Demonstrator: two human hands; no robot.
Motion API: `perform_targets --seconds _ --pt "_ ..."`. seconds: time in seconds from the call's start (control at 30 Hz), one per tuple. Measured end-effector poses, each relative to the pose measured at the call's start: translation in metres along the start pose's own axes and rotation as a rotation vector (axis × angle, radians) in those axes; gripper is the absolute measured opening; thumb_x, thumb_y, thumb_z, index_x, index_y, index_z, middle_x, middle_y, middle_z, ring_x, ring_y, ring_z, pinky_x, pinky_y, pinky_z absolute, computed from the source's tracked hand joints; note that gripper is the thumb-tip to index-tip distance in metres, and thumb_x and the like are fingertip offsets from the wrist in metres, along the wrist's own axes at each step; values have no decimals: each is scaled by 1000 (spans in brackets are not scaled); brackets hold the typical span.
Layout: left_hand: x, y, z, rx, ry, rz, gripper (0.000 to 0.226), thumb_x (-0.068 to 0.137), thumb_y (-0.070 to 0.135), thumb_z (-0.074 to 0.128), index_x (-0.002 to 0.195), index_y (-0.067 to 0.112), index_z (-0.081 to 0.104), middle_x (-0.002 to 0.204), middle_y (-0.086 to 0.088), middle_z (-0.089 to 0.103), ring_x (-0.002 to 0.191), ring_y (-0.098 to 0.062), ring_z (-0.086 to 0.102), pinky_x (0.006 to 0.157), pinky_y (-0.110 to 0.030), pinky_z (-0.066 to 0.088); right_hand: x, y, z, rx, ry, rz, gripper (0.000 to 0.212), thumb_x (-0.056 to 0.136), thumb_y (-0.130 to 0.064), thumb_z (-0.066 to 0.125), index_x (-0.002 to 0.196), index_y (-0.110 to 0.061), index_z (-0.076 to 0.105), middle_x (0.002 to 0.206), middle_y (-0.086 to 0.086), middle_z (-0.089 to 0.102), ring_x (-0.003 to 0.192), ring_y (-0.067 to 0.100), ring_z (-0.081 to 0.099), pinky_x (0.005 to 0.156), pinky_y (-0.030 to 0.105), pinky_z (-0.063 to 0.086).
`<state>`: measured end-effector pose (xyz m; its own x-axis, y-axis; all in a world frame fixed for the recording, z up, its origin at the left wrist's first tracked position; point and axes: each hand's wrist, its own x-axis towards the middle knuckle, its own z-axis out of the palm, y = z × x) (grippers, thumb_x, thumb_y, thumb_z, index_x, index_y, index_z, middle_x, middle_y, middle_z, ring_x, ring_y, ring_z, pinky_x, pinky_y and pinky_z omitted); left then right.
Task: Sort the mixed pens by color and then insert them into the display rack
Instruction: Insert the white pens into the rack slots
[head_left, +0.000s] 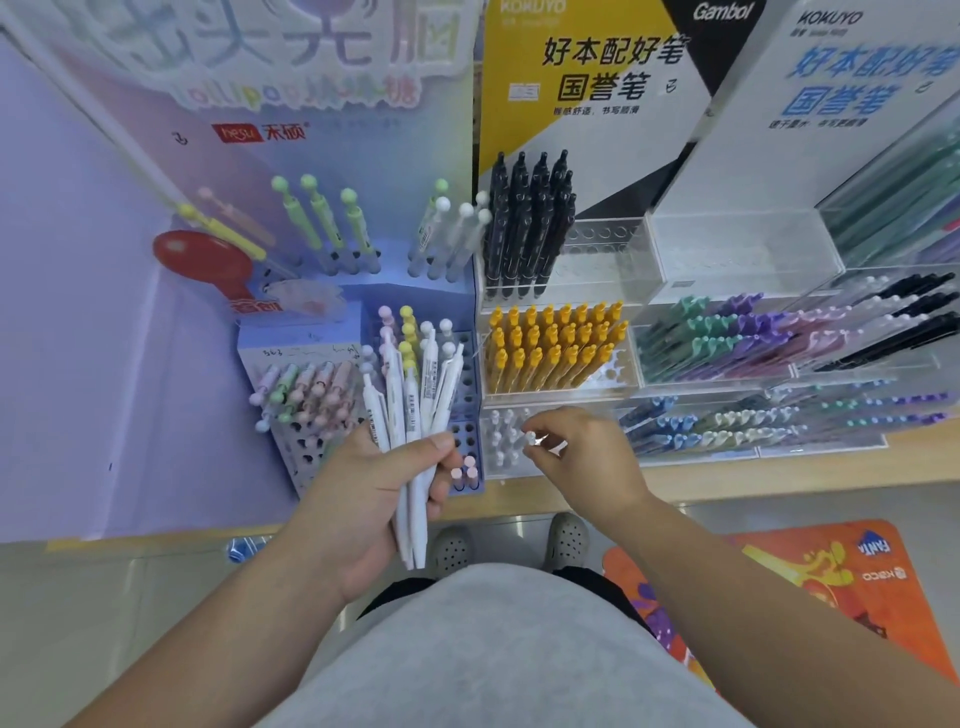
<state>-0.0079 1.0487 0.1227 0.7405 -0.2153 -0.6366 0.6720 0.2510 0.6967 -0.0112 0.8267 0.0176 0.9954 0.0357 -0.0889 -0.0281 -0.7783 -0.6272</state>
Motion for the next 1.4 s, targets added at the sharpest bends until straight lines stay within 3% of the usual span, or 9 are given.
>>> perform_targets --seconds 0.23,0.37,0.57,0.73,0.8,0.9,1.0,1.07,1.4 --pt "-2 0 -4 35 -2 4 38 73 15 69 108 4 61 73 -10 62 55 -17 52 48 -25 45 3 -2 7 -47 31 20 19 78 -18 81 97 -18 77 86 0 74 74 16 67 72 36 58" --pt "-3 0 -4 27 -5 6 37 73 14 69 107 4 61 72 -10 62 55 -17 52 48 -25 44 4 -4 8 -48 23 78 16 80 -20 80 96 -18 78 86 -2 74 76 16 67 73 30 56" --pt "-3 2 0 32 -27 0 21 86 6 64 107 6 61 72 -10 62 54 -16 52 47 -25 43 2 -5 12 -45 -26 178 5 86 -26 73 84 -22 76 75 -7 70 71 15 63 65 28 51" --pt "-2 4 3 50 -50 16 23 84 7 66 106 6 62 74 -13 65 54 -17 54 47 -26 44 -1 -8 -7 15 -60 289 25 84 -25 77 109 -22 73 82 -11 66 75 8 63 75 26 53" --pt "-2 4 4 71 -61 24 17 87 4 65 104 5 62 76 -15 66 54 -18 54 47 -26 44 -2 -14 -23 103 -6 337 17 87 -23 74 104 -20 73 81 -8 69 75 9 65 75 31 56" --pt "-2 4 7 98 -85 35 17 88 1 66 104 4 62 78 -18 68 54 -19 51 47 -25 43 -3 -41 -54 445 49 384 8 89 -26 72 94 -20 75 79 0 73 71 13 68 67 29 53" --pt "0 5 12 116 -115 41 24 85 -2 70 107 0 62 79 -20 69 57 -22 51 47 -24 44 -4 -77 -82 761 -94 351 16 90 -30 70 93 -15 75 85 6 74 70 14 65 63 27 50" --pt "1 6 15 133 -151 50 25 81 -2 75 104 4 66 79 -19 68 61 -25 52 49 -25 46 -6 -95 -90 816 -137 309 17 90 -28 69 88 -12 74 82 8 73 67 15 62 59 26 48" --pt "6 8 25 212 -157 82 16 88 7 70 104 9 67 81 -16 72 59 -21 54 54 -27 50 -4 -103 -88 860 43 369 15 89 -17 72 78 -6 70 70 8 69 65 19 63 59 30 50"
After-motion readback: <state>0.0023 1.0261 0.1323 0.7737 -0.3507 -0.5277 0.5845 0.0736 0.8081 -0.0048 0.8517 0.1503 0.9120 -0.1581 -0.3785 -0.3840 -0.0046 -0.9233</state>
